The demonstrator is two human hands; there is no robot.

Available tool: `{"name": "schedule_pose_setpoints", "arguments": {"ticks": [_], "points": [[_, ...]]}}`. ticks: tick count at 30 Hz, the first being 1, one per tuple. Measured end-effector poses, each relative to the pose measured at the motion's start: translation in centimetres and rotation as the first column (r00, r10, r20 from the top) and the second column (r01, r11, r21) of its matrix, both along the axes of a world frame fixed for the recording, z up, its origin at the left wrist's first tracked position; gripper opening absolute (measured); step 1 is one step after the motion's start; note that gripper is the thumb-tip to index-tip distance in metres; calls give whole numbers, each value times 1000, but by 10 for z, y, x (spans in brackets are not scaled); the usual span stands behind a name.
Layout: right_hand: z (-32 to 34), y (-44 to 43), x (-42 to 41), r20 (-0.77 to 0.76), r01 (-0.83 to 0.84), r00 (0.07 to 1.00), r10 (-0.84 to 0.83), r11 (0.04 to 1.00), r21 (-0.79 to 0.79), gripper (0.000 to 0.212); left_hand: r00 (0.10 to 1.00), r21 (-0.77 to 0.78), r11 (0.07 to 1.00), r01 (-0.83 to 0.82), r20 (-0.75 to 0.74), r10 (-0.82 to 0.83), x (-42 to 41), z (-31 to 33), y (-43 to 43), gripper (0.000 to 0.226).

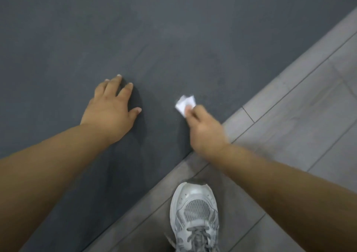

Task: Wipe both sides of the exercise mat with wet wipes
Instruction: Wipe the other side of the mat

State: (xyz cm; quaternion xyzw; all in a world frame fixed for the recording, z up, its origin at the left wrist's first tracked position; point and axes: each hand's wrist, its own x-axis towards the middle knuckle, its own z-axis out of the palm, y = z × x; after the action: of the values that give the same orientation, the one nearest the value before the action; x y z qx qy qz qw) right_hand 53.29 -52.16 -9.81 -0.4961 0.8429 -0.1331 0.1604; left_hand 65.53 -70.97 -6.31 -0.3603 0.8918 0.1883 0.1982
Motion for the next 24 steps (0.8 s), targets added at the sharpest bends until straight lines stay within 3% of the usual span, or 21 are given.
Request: {"name": "schedule_pose_setpoints", "arguments": {"ticks": [2, 4, 6, 8, 11, 13, 14, 16, 17, 19, 20, 22, 24], "points": [[-5, 1, 8, -38, -331, 943, 329, 942, -53, 38, 1000, 7, 1000, -3, 9, 3, -21, -1, -6, 73], [-9, -4, -23, -70, -315, 948, 311, 947, -66, 37, 1000, 6, 1000, -11, 23, 11, -41, -2, -15, 78], [-7, -8, -72, -110, 46, 993, -54, 996, -73, 36, 998, 11, 1000, -18, 61, 17, -58, -4, -27, 83], [-1, -8, -127, -166, 428, 890, -424, 904, -14, 32, 993, 40, 999, -12, 121, 7, -70, -6, -37, 89], [9, -15, -165, -139, 655, 755, -641, 745, 125, 35, 986, 52, 998, 27, 161, -35, -76, -10, -44, 90], [9, -26, -147, -137, 610, 791, -596, 783, 122, 42, 986, 39, 999, 31, 163, -37, -76, -11, -43, 89], [2, -29, -129, -129, 516, 853, -506, 854, 62, 44, 985, 37, 999, 24, 169, -30, -75, -10, -42, 88], [-5, -32, -80, -34, 199, 979, -201, 979, -42, 44, 981, 39, 999, 21, 191, -28, -76, -9, -41, 87], [-7, -31, -56, 25, 26, 999, -25, 997, -69, 43, 979, 38, 999, 27, 201, -34, -76, -8, -41, 87], [-1, -30, -30, 138, -265, 954, 268, 964, -35, 42, 977, 33, 999, 37, 207, -43, -76, -8, -42, 87], [3, -31, -34, 164, -332, 929, 332, 943, -29, 34, 978, 33, 999, 39, 206, -45, -76, -8, -43, 87], [3, -31, -67, 115, -247, 962, 247, 969, -10, 23, 976, 36, 998, 47, 209, -54, -76, -8, -43, 87], [-1, -30, -114, -79, 4, 997, -6, 1000, -26, 30, 974, 34, 998, 59, 217, -65, -76, -8, -43, 87]]}}
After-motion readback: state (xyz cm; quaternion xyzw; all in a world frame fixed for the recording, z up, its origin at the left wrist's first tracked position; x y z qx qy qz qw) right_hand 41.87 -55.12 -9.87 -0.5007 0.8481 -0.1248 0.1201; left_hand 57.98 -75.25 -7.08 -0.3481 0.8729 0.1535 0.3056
